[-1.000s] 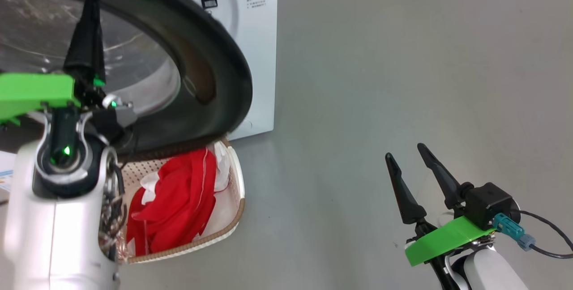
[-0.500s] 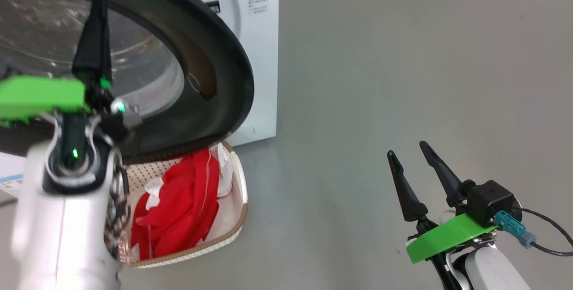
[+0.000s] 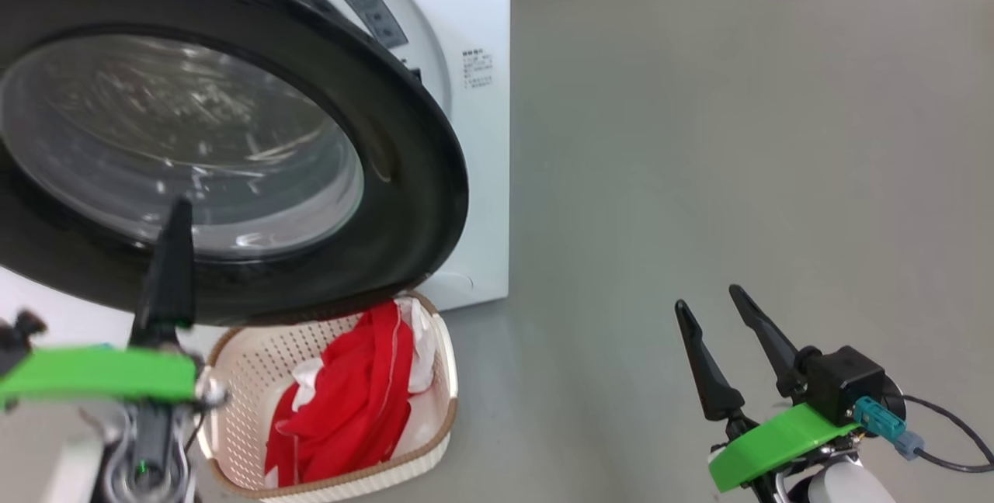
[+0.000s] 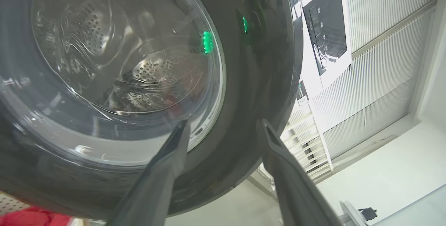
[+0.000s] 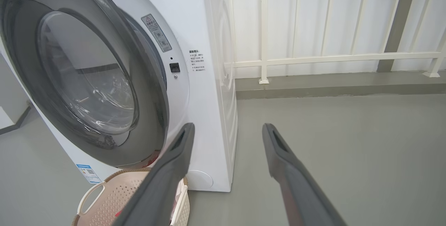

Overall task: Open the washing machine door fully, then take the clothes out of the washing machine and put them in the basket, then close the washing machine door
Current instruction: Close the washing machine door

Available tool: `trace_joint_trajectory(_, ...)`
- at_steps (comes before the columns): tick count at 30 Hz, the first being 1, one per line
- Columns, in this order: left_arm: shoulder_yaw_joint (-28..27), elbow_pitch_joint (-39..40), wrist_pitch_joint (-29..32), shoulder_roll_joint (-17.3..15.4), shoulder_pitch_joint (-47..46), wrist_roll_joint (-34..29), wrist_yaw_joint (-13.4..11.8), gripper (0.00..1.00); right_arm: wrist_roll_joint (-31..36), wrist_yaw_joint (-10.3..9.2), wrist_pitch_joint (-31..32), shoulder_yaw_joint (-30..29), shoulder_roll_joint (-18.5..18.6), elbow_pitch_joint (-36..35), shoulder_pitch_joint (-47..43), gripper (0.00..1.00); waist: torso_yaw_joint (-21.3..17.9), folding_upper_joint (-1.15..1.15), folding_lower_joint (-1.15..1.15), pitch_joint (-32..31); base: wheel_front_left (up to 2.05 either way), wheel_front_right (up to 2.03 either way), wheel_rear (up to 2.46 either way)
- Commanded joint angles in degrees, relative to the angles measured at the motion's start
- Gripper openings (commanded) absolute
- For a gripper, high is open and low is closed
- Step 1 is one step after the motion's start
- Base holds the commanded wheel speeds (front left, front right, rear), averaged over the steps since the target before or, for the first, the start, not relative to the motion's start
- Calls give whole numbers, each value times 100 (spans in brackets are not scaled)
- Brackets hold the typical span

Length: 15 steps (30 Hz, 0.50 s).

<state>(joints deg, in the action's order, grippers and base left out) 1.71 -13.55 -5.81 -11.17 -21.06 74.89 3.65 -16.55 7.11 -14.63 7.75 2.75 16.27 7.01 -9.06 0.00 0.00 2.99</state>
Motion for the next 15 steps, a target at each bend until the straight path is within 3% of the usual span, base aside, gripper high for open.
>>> trace_joint_trajectory(1,-115,217,-102,-267,67,-222,82,100,53,37,-37,95,12,-123,37,100,121,0,0,-239,0,0,0)
trace_joint_trajectory(7,125,481,-622,-657,942,-1354,16,100,56,37,-37,20,12,-123,-101,100,217,0,0,-536,0,0,0)
trace_joint_trajectory(12,26,706,-844,-778,1618,-2016,-117,100,48,37,-37,-21,12,-165,-173,100,257,0,0,-699,0,0,0)
trace_joint_trajectory(15,-39,812,-908,-830,2054,-2799,-201,100,53,37,-37,-52,12,-179,-235,100,296,0,0,-795,0,0,0)
